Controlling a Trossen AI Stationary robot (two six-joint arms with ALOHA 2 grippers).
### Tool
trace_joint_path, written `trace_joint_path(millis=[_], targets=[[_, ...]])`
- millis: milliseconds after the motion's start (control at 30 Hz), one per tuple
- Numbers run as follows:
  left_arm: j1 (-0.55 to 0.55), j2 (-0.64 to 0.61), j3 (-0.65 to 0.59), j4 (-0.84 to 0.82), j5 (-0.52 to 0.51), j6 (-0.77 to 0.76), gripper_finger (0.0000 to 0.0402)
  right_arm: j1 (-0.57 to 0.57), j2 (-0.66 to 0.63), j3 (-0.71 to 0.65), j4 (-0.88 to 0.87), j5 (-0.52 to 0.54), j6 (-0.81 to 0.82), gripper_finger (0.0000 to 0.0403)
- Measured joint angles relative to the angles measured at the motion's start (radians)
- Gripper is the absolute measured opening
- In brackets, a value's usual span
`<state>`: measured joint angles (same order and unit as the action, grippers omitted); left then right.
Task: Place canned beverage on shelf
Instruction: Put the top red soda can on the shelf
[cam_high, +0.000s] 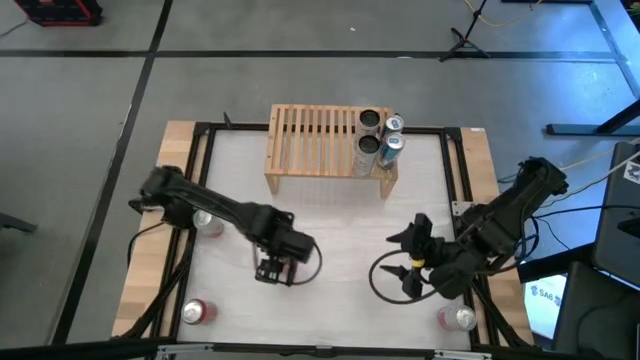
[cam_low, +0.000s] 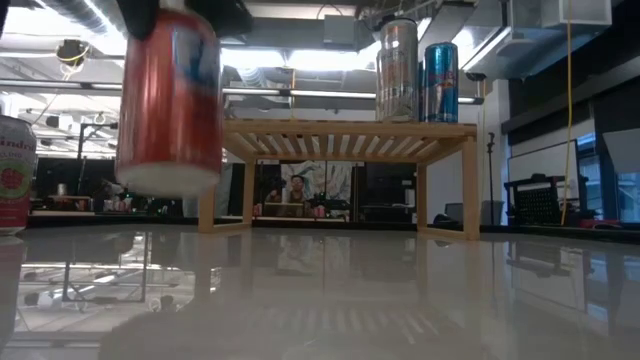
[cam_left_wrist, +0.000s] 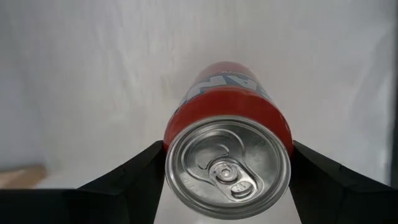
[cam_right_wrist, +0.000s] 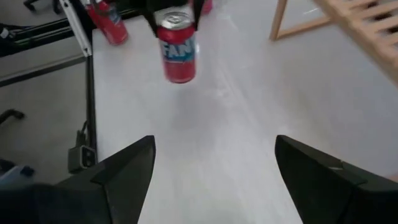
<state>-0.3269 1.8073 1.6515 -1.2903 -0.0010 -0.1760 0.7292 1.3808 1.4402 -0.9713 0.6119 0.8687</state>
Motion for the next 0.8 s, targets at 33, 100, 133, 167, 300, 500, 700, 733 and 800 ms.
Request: trace_joint_path(millis=[33,100,133,167,300,500,700,733,800], targets=[[0.001,0.036,0.031,-0.034,-0.01,0.027,0.0265,-0.001,0.0,-0.012,0.016,-0.003,0.003,0.0319],[0.006,0.102,0.082,-0.09,-0.038,0.095,0.0265,-0.002,0.0,-0.027,0.039,-0.015,0.003,0.0319],[0.007,0.13,0.099,-0.107,-0.05,0.132,0.0265,-0.002,0.0,-0.032,0.049,-0.023,0.003,0.0319],[0.007,0.155,0.112,-0.117,-0.062,0.169,0.0265,-0.002,0.0,-0.036,0.06,-0.027,0.003,0.0319],[-0.002,0.21,0.128,-0.12,-0.097,0.309,0.0265,-0.002,0.0,-0.038,0.083,-0.028,-0.004,0.0319],[-0.023,0.215,0.129,-0.077,-0.211,0.47,0.0265,-0.002,0.0,-0.038,0.093,-0.028,-0.005,0.0319],[-0.023,0.214,0.129,-0.079,-0.193,0.493,0.0302,-0.003,0.0,-0.038,0.108,-0.028,-0.008,0.0319],[-0.023,0.214,0.129,-0.073,-0.19,0.5,0.0309,-0.003,0.0,-0.038,0.108,-0.028,-0.009,0.0319],[-0.024,0.214,0.129,-0.06,-0.191,0.509,0.0317,-0.003,0.0,-0.038,0.108,-0.028,-0.009,0.0319]])
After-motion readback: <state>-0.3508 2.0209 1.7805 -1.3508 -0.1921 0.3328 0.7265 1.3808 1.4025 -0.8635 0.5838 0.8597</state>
